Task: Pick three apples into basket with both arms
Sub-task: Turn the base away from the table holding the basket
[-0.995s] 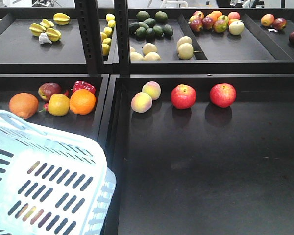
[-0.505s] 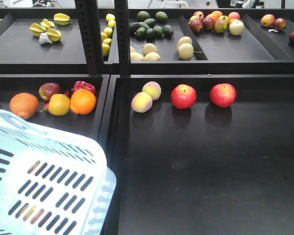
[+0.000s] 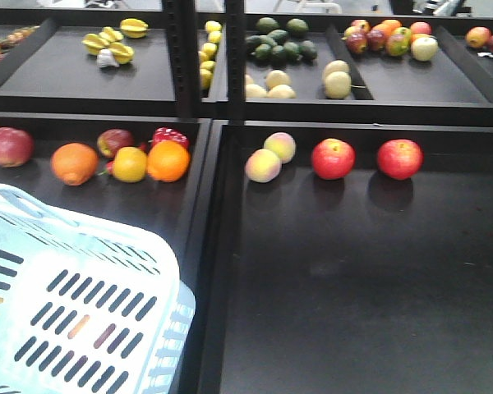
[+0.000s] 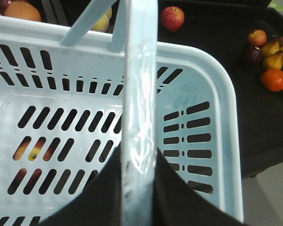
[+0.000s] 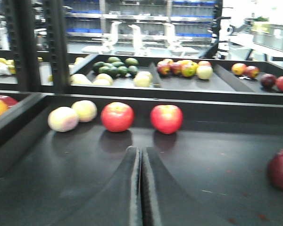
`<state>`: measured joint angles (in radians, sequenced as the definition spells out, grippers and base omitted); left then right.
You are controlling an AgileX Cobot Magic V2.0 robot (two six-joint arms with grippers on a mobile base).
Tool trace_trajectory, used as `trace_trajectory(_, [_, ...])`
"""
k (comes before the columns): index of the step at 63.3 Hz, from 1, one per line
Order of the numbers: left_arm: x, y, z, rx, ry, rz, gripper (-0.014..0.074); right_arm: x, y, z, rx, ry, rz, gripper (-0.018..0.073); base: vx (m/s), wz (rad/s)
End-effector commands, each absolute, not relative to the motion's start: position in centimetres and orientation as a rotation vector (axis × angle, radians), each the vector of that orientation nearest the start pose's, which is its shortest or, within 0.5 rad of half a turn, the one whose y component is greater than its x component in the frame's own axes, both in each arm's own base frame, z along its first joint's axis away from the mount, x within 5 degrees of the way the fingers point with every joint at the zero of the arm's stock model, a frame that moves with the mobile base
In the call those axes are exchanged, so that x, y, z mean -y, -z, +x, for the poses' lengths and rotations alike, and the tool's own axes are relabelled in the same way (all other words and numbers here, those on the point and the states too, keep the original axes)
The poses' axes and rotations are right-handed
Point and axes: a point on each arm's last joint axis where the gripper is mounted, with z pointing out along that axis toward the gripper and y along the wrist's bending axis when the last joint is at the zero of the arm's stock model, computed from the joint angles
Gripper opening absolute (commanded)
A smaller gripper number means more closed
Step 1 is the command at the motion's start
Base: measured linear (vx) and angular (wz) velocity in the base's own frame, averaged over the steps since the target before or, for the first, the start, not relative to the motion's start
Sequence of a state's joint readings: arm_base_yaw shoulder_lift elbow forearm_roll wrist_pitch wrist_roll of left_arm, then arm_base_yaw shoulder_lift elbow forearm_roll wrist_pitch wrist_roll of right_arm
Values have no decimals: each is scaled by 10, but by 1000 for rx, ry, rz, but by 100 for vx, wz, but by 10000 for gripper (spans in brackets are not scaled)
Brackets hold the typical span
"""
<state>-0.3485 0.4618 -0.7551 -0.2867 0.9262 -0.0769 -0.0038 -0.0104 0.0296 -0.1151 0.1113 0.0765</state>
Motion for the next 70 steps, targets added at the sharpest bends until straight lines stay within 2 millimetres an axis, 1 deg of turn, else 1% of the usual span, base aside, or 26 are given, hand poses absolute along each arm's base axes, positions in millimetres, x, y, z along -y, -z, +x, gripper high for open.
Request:
trace_trajectory(1, [43, -369, 58, -2012, 634, 207, -8, 1, -196, 57, -1546, 52, -30, -5, -8, 23])
trace_trajectory(30, [43, -369, 58, -2012, 634, 207, -8, 1, -196, 57, -1546, 52, -30, -5, -10, 37])
trace_trajectory(70, [43, -369, 58, -2012, 634, 207, -8, 1, -196, 57, -1546, 52, -30, -5, -15, 58])
